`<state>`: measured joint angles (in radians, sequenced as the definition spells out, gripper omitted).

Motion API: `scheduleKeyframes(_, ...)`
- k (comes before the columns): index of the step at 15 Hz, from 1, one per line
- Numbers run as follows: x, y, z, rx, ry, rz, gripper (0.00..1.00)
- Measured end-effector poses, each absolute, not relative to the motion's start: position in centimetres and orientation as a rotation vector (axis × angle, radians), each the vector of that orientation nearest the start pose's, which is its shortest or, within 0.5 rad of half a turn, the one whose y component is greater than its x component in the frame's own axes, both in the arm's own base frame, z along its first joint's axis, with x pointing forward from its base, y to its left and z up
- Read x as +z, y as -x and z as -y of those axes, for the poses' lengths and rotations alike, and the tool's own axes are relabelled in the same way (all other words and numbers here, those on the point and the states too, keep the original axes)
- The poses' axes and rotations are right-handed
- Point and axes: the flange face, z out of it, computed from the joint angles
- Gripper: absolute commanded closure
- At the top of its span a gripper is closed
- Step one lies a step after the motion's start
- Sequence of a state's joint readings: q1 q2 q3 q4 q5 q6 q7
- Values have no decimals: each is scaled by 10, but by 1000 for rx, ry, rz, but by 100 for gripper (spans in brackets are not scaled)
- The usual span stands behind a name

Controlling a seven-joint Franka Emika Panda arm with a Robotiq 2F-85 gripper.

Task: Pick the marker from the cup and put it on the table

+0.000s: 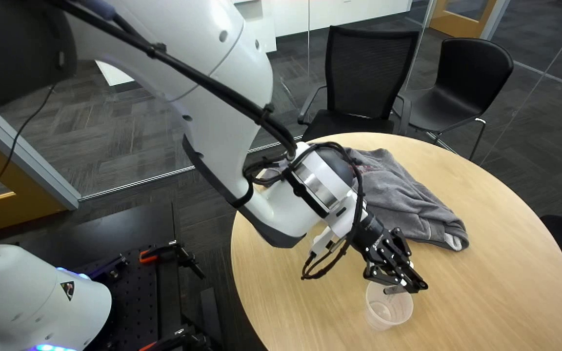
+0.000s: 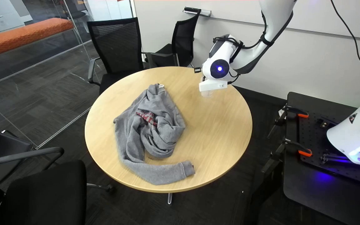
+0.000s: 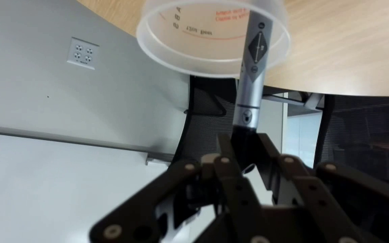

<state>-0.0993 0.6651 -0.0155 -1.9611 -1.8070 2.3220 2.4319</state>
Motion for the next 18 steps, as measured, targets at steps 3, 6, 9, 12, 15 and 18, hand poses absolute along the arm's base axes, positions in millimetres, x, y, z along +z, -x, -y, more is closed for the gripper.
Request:
scheduleKeyframes(3, 150, -576, 71, 1158, -1997, 1069, 94)
scheduleKeyframes(6, 188, -560, 58, 1218, -1947, 1057, 94)
scheduleKeyframes(9, 228, -544, 40, 1282, -1945, 1051, 94)
scheduleKeyframes(12, 255, -533, 19, 1310, -2019, 1018, 94)
scheduleKeyframes(15, 261, -528, 2, 1258, -2185, 967, 94)
scheduleKeyframes(18, 256, -525, -3, 1152, -2322, 918, 94)
